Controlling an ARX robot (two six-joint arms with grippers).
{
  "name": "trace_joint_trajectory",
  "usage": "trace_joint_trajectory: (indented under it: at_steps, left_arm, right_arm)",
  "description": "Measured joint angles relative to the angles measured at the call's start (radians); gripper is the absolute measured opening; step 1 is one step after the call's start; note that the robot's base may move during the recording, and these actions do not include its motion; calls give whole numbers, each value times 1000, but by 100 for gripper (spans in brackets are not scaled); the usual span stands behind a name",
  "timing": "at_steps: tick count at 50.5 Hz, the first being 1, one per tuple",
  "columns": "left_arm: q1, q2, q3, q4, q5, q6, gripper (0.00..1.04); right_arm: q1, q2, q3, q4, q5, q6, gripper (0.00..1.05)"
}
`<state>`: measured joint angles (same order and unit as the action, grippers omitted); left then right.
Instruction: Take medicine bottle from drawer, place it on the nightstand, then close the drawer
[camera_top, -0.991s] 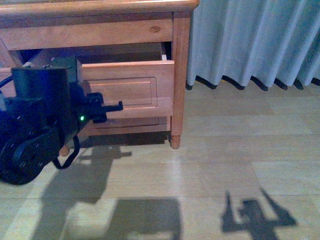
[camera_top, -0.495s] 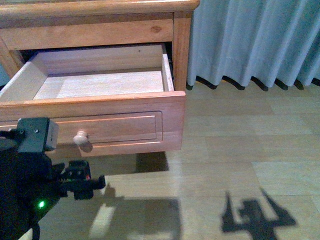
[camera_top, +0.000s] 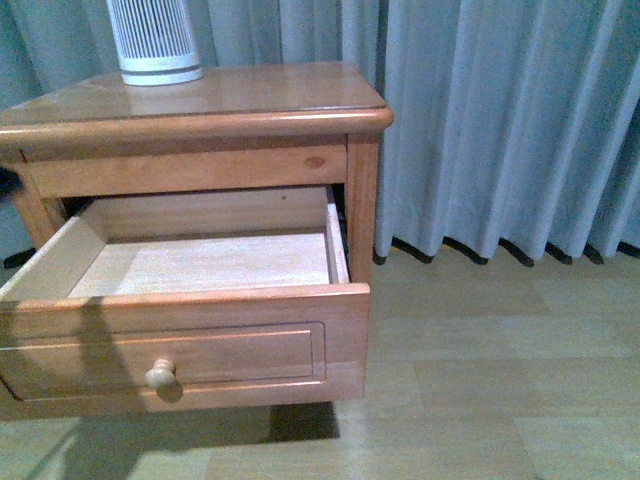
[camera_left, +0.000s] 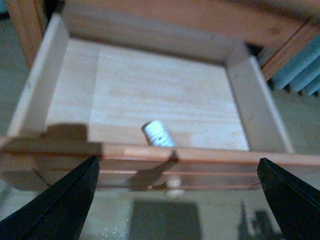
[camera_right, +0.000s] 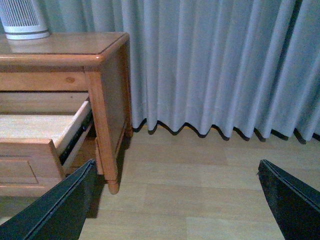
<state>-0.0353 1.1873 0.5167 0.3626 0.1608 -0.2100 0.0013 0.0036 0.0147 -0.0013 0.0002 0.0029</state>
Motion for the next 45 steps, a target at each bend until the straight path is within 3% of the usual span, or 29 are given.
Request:
trace_joint_trajectory:
  at_steps: [3,7,12,27,45]
  left_arm:
    - [13,-119,-48,84,-87,61,87]
    - [30,-325,-116,16,-158,128,75]
    - [34,-616,-206,-170,-161,171,57]
    - [33,-818,-344,-173,-160,198,4]
    - [33,-917,-425,-182,-161,200,3]
  right_arm:
    - [0,0,0,0,-1,0,98]
    - [0,0,0,0,1,0,98]
    - [0,0,0,0,-1,0,98]
    - [0,0,0,0,3,0,98]
    - [0,0,0,0,0,0,98]
